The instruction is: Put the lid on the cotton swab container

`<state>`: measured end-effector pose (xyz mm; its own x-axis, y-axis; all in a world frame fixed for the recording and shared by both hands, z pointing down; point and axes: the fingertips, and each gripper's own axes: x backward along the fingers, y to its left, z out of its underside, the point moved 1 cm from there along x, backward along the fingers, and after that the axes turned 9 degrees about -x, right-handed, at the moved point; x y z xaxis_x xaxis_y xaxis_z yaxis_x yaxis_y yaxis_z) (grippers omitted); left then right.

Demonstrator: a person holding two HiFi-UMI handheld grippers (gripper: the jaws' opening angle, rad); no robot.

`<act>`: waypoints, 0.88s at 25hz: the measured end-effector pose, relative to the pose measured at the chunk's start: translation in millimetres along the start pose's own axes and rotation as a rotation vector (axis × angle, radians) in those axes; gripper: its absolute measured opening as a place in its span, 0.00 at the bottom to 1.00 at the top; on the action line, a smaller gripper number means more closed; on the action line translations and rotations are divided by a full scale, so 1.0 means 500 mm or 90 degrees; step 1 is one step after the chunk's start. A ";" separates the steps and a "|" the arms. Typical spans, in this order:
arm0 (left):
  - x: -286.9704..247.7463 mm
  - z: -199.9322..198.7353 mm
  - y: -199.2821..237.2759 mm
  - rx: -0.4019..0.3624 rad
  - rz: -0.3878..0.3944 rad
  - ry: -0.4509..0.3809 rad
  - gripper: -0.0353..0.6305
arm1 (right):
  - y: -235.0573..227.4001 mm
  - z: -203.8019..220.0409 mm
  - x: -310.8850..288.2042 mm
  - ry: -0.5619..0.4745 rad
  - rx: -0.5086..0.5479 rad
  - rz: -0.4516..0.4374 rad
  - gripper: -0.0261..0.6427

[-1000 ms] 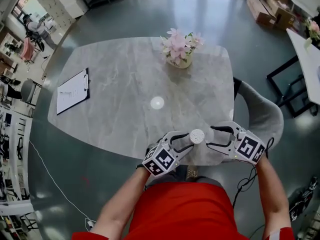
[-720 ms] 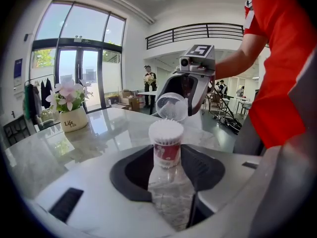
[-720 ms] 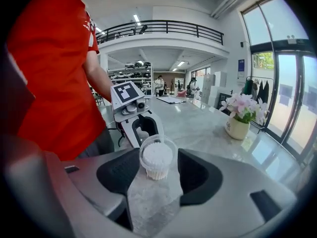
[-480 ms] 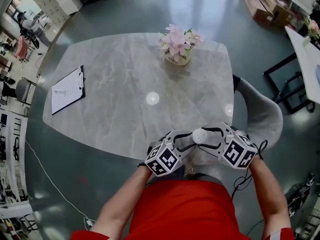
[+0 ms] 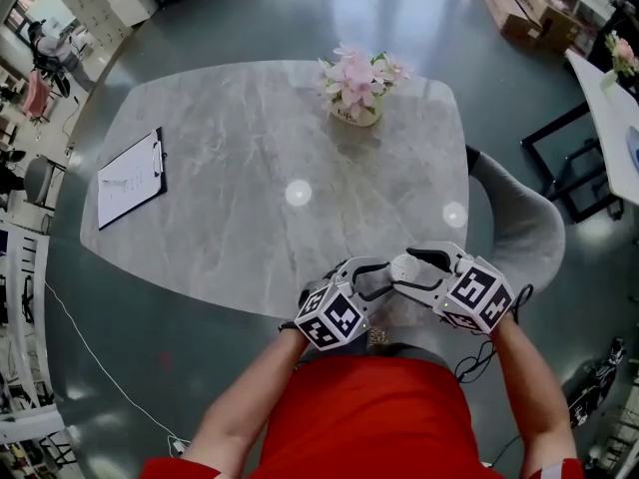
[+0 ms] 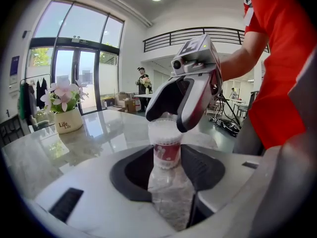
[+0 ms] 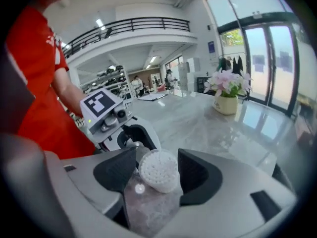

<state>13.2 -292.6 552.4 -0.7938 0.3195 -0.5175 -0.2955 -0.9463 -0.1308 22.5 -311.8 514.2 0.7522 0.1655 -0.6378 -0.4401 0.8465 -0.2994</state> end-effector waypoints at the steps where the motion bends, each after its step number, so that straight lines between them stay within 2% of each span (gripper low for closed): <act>1: -0.001 0.000 0.000 -0.001 0.002 0.000 0.36 | -0.003 -0.003 0.001 -0.017 -0.040 -0.004 0.47; 3: -0.003 -0.002 0.000 -0.005 0.007 0.000 0.36 | -0.012 -0.006 0.000 -0.039 -0.106 -0.002 0.44; 4: -0.005 -0.002 0.001 -0.006 0.009 -0.001 0.36 | -0.017 -0.004 -0.002 -0.041 -0.128 0.006 0.39; 5: -0.006 -0.003 0.001 -0.008 0.012 -0.001 0.36 | -0.021 0.000 -0.005 -0.036 -0.141 0.017 0.38; 8: -0.007 -0.004 0.001 -0.010 0.016 -0.002 0.36 | -0.025 0.011 -0.013 -0.021 -0.153 0.047 0.42; 13: -0.006 -0.004 0.001 -0.012 0.022 -0.005 0.36 | -0.032 0.021 -0.016 -0.044 -0.231 0.032 0.46; 22: 0.023 0.000 0.002 0.005 0.011 -0.024 0.36 | -0.037 0.002 0.012 -0.141 -0.246 0.030 0.47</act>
<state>3.7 -289.7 546.5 -0.8185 0.3054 -0.4867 -0.2857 -0.9512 -0.1163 35.8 -326.0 516.5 0.7954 0.3392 -0.5023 -0.5955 0.5917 -0.5434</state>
